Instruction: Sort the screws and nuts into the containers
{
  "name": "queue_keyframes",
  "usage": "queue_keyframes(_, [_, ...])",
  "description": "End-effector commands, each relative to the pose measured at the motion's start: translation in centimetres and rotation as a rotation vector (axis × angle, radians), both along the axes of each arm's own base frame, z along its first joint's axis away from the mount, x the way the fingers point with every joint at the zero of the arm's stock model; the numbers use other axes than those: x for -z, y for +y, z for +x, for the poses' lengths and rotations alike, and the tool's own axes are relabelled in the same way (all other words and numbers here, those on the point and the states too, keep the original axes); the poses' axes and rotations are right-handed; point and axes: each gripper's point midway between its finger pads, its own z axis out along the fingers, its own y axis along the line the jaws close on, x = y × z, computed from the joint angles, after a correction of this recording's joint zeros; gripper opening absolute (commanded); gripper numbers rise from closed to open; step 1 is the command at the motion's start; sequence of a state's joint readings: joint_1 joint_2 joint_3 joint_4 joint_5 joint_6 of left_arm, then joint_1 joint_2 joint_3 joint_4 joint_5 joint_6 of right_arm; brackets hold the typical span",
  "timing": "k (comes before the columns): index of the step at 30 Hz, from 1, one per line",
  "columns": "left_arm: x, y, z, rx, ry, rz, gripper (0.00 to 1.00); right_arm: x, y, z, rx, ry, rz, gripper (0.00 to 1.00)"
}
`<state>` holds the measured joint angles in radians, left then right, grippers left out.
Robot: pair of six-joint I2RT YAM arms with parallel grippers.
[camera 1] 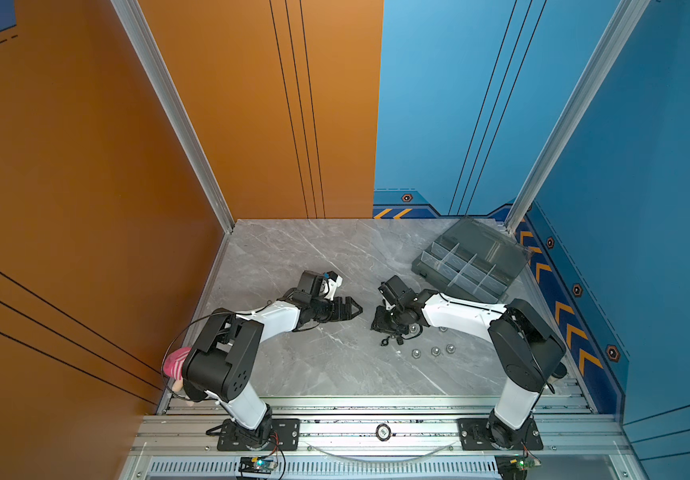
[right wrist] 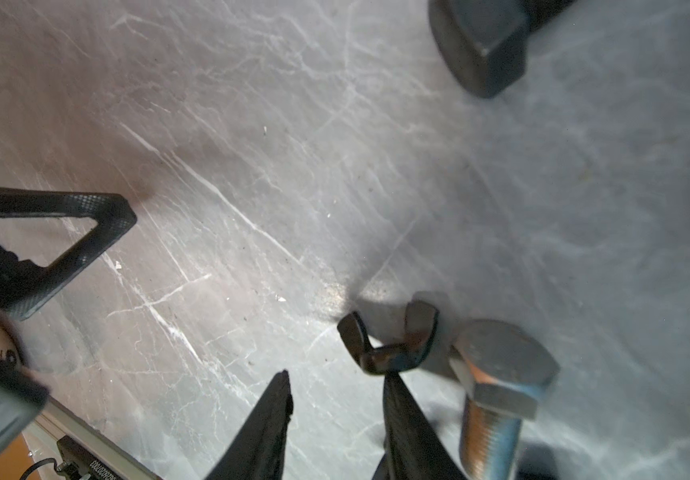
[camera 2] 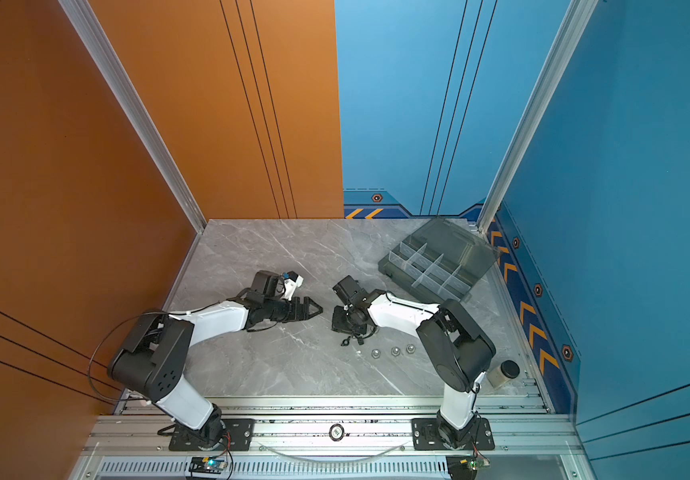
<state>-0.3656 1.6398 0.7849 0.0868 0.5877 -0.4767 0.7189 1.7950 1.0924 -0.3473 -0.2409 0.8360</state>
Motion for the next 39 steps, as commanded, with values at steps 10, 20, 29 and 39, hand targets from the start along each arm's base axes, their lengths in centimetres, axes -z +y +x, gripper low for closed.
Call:
queue_keyframes(10, [-0.2,0.6,-0.3,-0.007,0.009,-0.016,0.91,1.5,-1.4,2.1,0.039,0.027,-0.010,0.40])
queue_keyframes(20, [0.0,0.9,-0.3,-0.014,0.012,-0.014,0.90,1.1,-1.2,2.6,0.015,0.036,-0.025,0.38])
queue_keyframes(29, [0.2,0.9,-0.4,-0.013,0.017,-0.015,0.90,1.3,-2.4,1.2,0.051,0.048,-0.157,0.38])
queue_keyframes(39, [0.6,0.9,-0.5,-0.005,0.021,-0.023,0.90,2.1,-1.4,0.2,0.064,0.053,-0.193,0.37])
